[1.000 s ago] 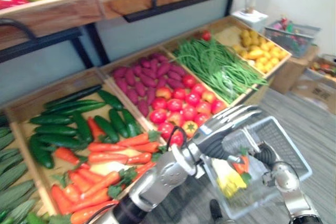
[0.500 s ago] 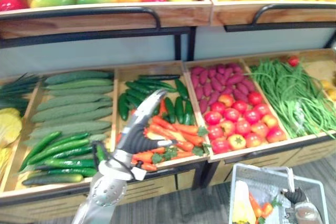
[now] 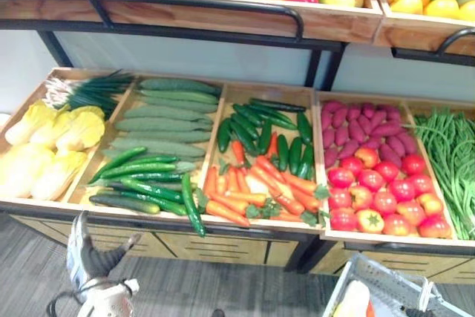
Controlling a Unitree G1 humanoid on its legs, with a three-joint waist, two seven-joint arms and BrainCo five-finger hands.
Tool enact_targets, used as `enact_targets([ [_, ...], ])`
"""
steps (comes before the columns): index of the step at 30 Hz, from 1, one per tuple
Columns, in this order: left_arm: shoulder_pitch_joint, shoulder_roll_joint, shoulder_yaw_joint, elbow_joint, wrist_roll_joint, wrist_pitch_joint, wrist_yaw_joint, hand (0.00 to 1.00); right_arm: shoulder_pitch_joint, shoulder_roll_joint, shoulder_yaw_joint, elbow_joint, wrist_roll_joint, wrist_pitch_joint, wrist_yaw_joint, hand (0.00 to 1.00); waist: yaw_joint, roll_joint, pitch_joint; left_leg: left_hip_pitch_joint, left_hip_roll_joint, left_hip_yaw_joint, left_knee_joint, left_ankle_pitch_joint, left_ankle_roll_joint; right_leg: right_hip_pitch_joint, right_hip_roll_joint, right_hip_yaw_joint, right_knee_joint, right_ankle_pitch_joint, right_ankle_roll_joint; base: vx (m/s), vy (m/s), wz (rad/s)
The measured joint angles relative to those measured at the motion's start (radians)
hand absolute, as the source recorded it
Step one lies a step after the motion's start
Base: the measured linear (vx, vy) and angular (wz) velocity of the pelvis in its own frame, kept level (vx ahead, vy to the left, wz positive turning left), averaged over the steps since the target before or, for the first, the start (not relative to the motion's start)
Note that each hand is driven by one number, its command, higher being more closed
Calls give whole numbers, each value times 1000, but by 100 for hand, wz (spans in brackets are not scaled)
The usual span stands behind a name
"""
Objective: Pick vegetable in the basket
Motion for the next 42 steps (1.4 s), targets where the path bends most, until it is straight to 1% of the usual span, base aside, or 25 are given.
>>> enact_targets([
  [2,8,-43,55,94,-17,14,41,0,20,36,-14,-31,25,-1,-11,100,1,-2,-2,0,-2,-10,0,1,0,12,-2,-14,-3,-3,5,-8,-5,15],
  [4,6,-61,99,175,-49,23,64,0,39,53,-32,-41,27,-1,-15,100,-2,-3,-9,0,-6,-26,-2,1,-2,22,-4,-34,-5,-11,5,-6,-2,28],
  [7,-9,-52,163,395,-69,37,102,0,60,77,-61,-82,27,-2,-41,100,-11,5,-19,5,-15,-51,-8,1,-2,48,-6,-61,-18,-12,5,-7,0,22],
  [9,-16,-49,167,542,-99,45,104,0,58,81,-69,-82,34,-2,-51,100,-12,12,-20,12,-18,-52,-9,1,-2,54,-8,-64,-24,-12,5,-3,2,5],
  [12,-15,-44,129,778,-111,57,61,0,48,83,-69,-81,55,-3,-53,100,-21,21,-21,9,-21,-52,-10,1,-3,50,-10,-60,-26,-12,5,0,0,0],
  [14,-19,-44,112,891,-118,69,4,0,34,83,-69,-77,66,-3,-53,100,-42,28,-19,11,-22,-48,-10,-1,-4,46,-11,-48,-26,-13,7,26,-5,-10],
  [15,-21,-43,104,945,-121,80,-30,0,30,84,-68,-76,66,-3,-53,100,-52,26,-19,13,-22,-43,-10,-4,-4,41,-12,-38,-26,-13,7,41,-11,-23],
  [17,-23,-37,88,997,-122,94,-79,0,16,84,-67,-68,65,-3,-53,100,-63,29,-19,18,-19,-19,-10,-11,-6,28,-11,-13,-25,-13,7,47,-13,-30],
  [20,-60,-8,43,1033,-123,118,-134,0,18,84,-56,-59,65,-3,-51,100,-68,29,-17,23,-15,7,-9,-20,-10,12,-9,19,-23,-12,6,61,-20,-29],
  [24,-110,5,-21,1037,-152,114,-150,0,16,87,-22,-29,65,-2,-46,100,-73,31,-13,52,-14,36,-5,-33,-19,16,-9,51,-20,-12,3,73,-13,-24],
  [26,-134,6,-50,1041,-187,104,-164,0,16,87,-14,-29,66,-1,-41,100,-89,33,-13,57,-14,47,-4,-36,-16,14,-9,64,-20,-13,2,60,-7,-18],
  [28,-136,6,-72,1042,-211,100,-165,0,16,87,-15,-29,67,0,-40,100,-94,30,-7,77,-11,74,-4,-44,-17,16,-6,90,-19,-13,2,62,-4,-36],
  [30,-135,7,-93,1042,-213,100,-165,0,18,87,-18,-29,69,0,-39,100,-94,27,1,103,-9,101,6,-64,-18,23,-6,117,-9,-16,1,51,0,-44],
  [31,-139,13,-111,1041,-212,97,-164,0,18,88,-23,-29,71,0,-40,100,-95,22,16,96,-4,114,73,-107,-16,23,-14,134,17,-31,1,33,17,-34],
  [32,-142,16,-130,1036,-212,93,-164,0,16,86,-31,-32,76,-1,-41,100,-99,24,38,67,9,113,194,-175,-13,19,-23,149,70,-58,6,17,24,-26],
  [33,-142,16,-130,1036,-212,93,-164,0,16,86,-31,-32,76,-1,-41,100,-99,24,38,67,9,113,194,-175,-13,19,-23,149,70,-58,6,-17,64,-18],
  [34,-144,19,-161,1031,-210,82,-164,0,15,84,-60,-40,77,-2,-42,100,-112,35,67,20,41,108,368,-274,-10,1,-28,166,158,-96,15,-54,109,-27],
  [35,-153,32,-183,1031,-210,77,-164,0,15,88,-69,-60,79,-1,-43,100,-118,37,72,-12,57,117,447,-318,-7,-24,-27,189,186,-100,18,-56,134,-40],
  [36,-158,40,-193,1032,-208,77,-164,0,15,92,-67,-79,85,-1,-41,100,-122,33,76,-27,59,126,477,-335,-2,-41,-28,210,192,-95,25,-74,175,-75],
  [37,-168,58,-221,1034,-204,77,-163,0,12,99,-49,-119,96,-2,-42,100,-118,26,84,-55,67,167,517,-362,11,-82,-28,264,193,-65,28,-77,160,-85],
  [38,-169,67,-230,1034,-204,76,-163,0,5,101,-28,-133,96,-1,-43,100,-117,23,92,-64,73,197,533,-373,18,-112,-24,296,191,-37,20,-175,246,-152],
  [39,-181,78,-238,1033,-202,75,-159,0,-18,112,27,-174,97,-1,-43,100,-121,11,108,-59,79,283,548,-391,38,-178,-12,340,175,54,-20,-270,290,-227],
  [40,-186,81,-247,1032,-194,77,-155,0,-51,121,99,-204,96,-11,-44,100,-111,38,129,-45,114,390,524,-398,75,-212,20,329,97,191,-60,-318,282,-250],
  [41,-185,88,-258,1030,-189,76,-153,0,-78,124,133,-211,96,-17,-45,100,-108,35,153,-21,126,457,514,-395,86,-227,22,283,128,178,-83,-337,239,-256],
  [42,-194,97,-262,1008,-165,74,-143,0,-99,125,176,-224,96,-19,-47,100,-115,14,191,17,122,557,489,-388,103,-255,-14,98,326,37,-173,-290,212,-201],
])
